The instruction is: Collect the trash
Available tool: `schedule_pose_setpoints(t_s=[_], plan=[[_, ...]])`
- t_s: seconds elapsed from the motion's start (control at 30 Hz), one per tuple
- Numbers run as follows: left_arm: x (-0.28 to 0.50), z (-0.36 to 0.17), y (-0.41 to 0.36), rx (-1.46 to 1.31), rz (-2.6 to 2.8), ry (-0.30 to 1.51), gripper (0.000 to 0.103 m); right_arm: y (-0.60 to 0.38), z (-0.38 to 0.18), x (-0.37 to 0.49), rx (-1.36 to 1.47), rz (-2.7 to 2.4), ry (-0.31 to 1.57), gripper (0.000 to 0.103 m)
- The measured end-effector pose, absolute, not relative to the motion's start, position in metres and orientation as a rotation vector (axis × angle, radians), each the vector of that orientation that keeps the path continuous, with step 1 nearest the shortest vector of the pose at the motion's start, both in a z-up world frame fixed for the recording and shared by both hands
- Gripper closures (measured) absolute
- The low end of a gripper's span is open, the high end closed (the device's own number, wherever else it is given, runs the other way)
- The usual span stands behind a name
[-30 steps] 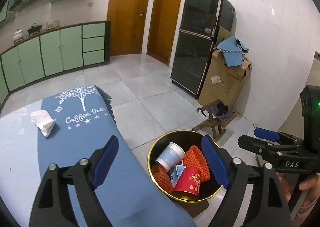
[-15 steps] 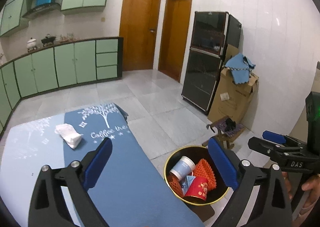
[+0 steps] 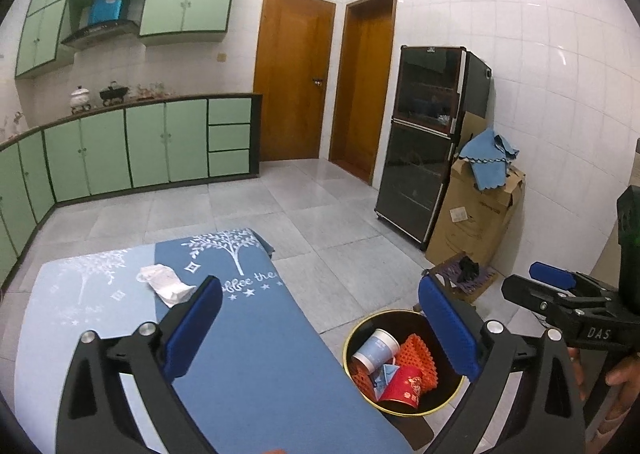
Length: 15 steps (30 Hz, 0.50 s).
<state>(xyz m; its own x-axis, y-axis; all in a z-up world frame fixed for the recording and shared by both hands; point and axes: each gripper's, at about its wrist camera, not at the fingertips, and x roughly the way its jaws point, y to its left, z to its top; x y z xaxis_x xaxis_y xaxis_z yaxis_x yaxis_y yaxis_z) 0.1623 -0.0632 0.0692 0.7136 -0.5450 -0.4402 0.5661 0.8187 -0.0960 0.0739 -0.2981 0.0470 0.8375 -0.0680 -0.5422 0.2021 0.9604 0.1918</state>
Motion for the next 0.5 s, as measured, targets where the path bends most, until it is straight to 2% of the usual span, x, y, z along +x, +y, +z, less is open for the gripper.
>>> schedule_pose_setpoints(t_s=[0.5], plan=[[0.145,0.089,-0.032,0.068,-0.529,0.432,0.006,-0.266,0.063,0.074,0.210,-0.081,0.535,0.005]])
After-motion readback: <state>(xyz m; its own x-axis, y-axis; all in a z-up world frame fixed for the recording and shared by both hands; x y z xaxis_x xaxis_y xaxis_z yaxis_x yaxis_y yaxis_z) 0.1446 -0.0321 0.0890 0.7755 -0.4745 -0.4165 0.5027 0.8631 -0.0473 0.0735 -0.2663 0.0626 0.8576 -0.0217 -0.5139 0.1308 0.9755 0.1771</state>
